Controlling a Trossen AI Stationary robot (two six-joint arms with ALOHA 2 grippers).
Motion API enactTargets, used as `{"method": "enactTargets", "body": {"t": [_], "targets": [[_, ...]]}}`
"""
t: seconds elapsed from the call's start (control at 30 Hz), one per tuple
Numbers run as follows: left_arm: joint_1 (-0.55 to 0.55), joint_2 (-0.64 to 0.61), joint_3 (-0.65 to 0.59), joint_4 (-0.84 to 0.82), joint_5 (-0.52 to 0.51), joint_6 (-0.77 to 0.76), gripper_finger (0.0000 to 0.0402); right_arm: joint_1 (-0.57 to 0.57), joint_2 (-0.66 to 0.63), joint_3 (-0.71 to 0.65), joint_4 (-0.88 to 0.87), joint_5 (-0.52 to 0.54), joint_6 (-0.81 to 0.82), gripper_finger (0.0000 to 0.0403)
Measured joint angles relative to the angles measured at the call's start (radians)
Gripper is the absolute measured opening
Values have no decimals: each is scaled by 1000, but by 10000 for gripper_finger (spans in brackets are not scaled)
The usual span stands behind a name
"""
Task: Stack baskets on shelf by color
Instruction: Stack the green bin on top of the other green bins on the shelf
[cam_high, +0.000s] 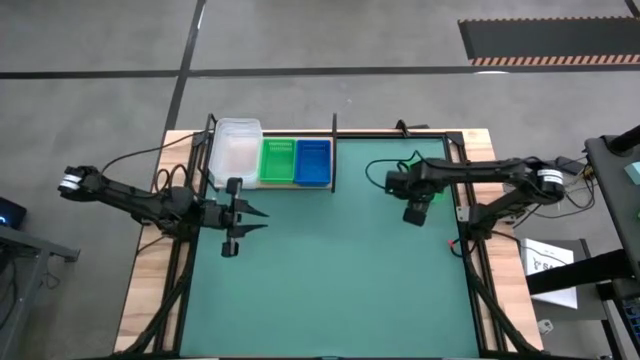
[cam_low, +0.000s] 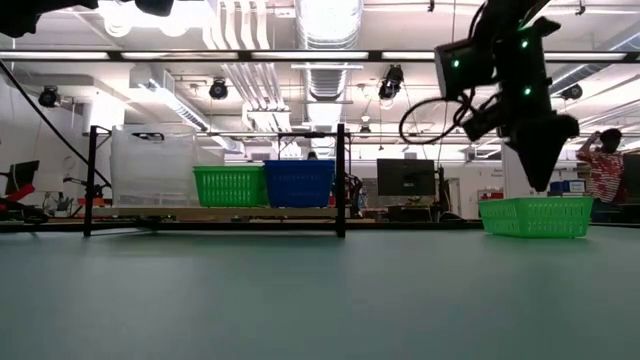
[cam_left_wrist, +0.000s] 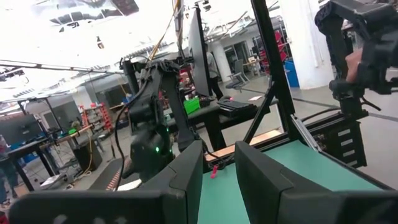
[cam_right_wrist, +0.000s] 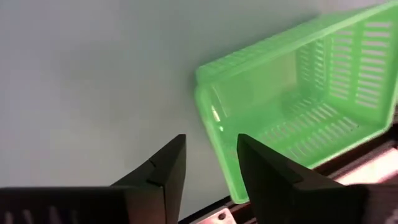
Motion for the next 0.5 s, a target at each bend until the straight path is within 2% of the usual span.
{"method": "enactTargets", "body": {"t": [0.33,0.5], "targets": [[0,0,0,-1,0,-1,79,-2,167,-2,6,15,21,113],[0,1,0,-1,0,-1,79,-2,194,-2,14,14,-3,60]]}}
